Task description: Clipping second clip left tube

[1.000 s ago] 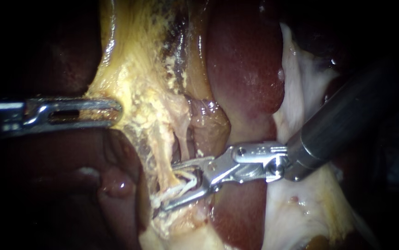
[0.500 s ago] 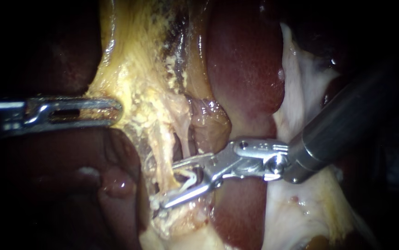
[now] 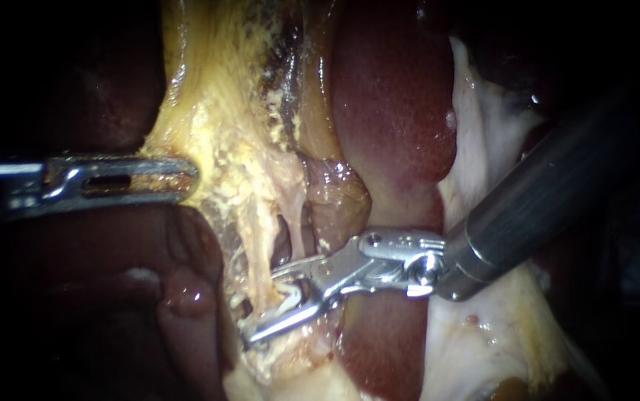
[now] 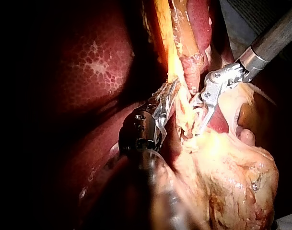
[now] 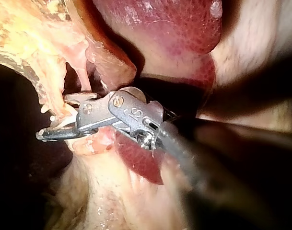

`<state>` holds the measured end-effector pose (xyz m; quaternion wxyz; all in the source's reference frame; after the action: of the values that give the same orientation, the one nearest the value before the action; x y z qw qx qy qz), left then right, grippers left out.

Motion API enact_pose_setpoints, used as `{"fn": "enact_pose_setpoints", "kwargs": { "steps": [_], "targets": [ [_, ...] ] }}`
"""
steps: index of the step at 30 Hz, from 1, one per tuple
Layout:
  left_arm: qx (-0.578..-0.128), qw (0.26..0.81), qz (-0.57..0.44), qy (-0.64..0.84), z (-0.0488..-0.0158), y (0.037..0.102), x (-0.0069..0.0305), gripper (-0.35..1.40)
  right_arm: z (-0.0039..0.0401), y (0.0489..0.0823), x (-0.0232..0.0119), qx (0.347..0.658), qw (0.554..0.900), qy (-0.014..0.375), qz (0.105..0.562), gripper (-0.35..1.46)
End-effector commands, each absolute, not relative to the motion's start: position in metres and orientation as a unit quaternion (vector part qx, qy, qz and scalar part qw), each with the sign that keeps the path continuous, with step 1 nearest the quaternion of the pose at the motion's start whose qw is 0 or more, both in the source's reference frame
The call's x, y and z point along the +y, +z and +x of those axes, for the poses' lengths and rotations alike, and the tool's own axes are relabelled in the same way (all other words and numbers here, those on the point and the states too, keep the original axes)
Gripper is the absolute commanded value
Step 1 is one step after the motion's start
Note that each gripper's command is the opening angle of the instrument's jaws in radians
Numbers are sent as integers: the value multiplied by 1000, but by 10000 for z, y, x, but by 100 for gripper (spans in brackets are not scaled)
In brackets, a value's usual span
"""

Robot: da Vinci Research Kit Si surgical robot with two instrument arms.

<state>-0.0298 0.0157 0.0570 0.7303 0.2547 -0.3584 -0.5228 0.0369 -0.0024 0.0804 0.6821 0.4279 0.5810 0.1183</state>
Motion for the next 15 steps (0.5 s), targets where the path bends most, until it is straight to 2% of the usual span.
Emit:
{"fn": "enact_pose_setpoints", "kwargs": {
  "steps": [1, 15],
  "targets": [
    [-358, 730, 255, -523, -298, 570, 157, -35, 367, 804, -22, 582, 684, 123, 422, -35],
    [-358, 730, 255, -523, -298, 569, 157, -35, 363, 811, -18, 576, 688, 131, 421, -35]
  ]
}}
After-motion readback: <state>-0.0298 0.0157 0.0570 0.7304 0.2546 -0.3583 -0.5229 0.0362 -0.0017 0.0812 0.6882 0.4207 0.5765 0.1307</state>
